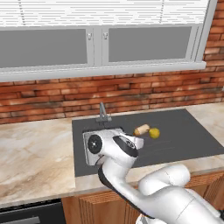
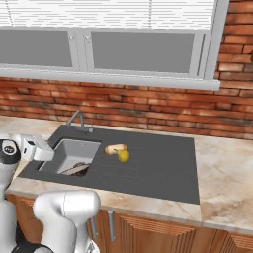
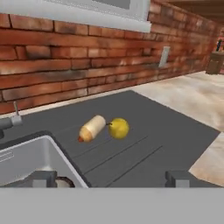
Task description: Dump the hot dog and pear from the bowl so the bowl can be washed. Place the bowl in the sink after clearing the leftovers.
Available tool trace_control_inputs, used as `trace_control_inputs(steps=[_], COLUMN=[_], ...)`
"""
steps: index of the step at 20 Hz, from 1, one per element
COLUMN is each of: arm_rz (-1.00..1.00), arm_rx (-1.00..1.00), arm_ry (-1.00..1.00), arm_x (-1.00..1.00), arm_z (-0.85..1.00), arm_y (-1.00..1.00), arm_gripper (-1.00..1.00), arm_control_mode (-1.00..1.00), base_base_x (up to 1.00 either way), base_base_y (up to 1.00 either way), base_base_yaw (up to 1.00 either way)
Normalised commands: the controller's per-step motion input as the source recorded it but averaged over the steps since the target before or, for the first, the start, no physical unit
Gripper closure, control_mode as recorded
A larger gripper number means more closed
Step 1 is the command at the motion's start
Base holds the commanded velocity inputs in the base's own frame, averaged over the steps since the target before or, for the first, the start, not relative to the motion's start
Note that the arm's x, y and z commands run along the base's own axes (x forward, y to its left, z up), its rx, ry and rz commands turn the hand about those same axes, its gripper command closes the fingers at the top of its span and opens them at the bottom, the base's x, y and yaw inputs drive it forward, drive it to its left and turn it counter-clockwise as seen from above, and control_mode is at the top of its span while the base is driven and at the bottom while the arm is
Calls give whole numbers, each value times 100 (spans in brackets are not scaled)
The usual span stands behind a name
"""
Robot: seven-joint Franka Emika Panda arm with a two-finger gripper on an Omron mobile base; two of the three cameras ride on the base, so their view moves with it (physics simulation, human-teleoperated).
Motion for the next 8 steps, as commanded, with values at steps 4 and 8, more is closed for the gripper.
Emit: trace_control_inputs(steps=[4, 8], arm_rz=[2, 4], arm_rx=[2, 7], arm_ry=[-37, -33], arm_x=[-100, -100], arm_z=[100, 95], arm_y=[-73, -85], arm_gripper=[-100, -100], arm_control_mode=[-100, -100], base_base_x=[0, 0], base_base_y=[0, 0], base_base_yaw=[0, 0])
